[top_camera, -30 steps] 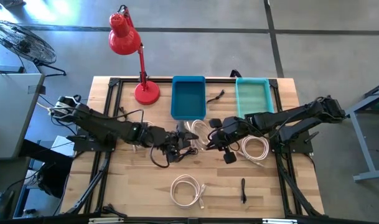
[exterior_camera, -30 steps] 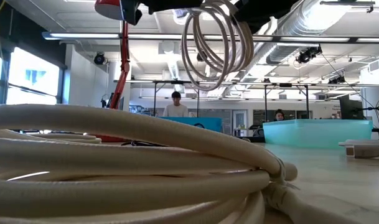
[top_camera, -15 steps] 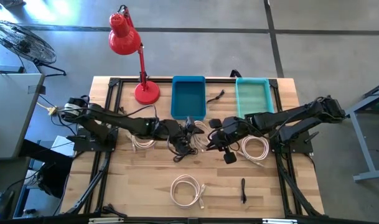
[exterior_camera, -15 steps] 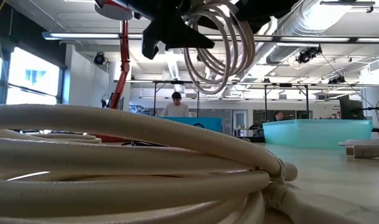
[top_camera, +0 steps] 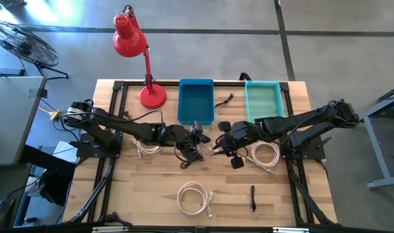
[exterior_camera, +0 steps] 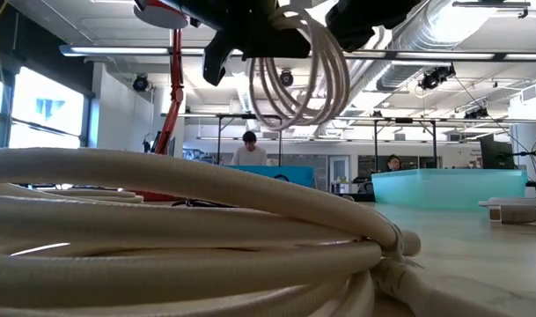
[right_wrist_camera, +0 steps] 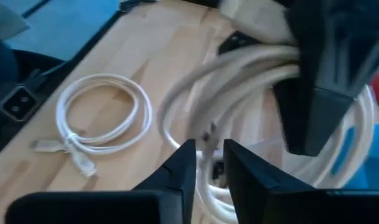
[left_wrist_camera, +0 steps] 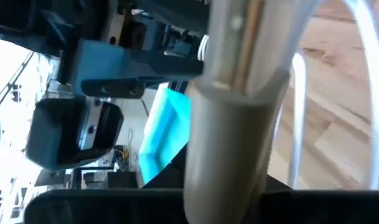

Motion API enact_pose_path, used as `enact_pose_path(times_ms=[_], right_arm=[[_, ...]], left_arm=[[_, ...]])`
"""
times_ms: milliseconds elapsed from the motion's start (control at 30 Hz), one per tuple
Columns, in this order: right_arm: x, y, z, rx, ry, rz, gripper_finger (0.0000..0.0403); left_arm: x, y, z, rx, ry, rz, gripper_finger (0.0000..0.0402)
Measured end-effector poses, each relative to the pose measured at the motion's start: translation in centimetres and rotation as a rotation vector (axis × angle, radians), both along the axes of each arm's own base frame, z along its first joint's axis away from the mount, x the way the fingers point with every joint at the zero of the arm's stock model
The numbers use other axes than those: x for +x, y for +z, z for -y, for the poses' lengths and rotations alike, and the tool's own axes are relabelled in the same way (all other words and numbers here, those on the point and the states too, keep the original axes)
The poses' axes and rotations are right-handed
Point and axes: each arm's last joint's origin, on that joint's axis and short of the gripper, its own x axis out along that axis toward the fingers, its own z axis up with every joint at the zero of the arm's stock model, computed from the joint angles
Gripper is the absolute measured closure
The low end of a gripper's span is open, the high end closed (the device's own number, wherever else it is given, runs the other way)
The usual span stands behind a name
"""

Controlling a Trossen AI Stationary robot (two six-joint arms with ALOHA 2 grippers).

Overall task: Pick & Place USB Port
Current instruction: Put the brown HDMI cable in the blue bin

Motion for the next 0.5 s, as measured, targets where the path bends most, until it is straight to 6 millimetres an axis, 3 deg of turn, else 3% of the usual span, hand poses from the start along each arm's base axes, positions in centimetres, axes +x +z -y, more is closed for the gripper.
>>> enact_pose_path(times_ms=[233,500], right_arm=[[-0.1,-0.2,0.3,-0.051,-0.066,-0.023,0.0317],[-0.8,-1.1,1.1,-0.202,-0.27,-0.117,0.032]], left_arm=[[0.0,0.0,-0.3,0.023,0.09,0.008,0.0324],[-0.3,-0.1,-0.8,0.112,0.253,-0.017,0.0366]])
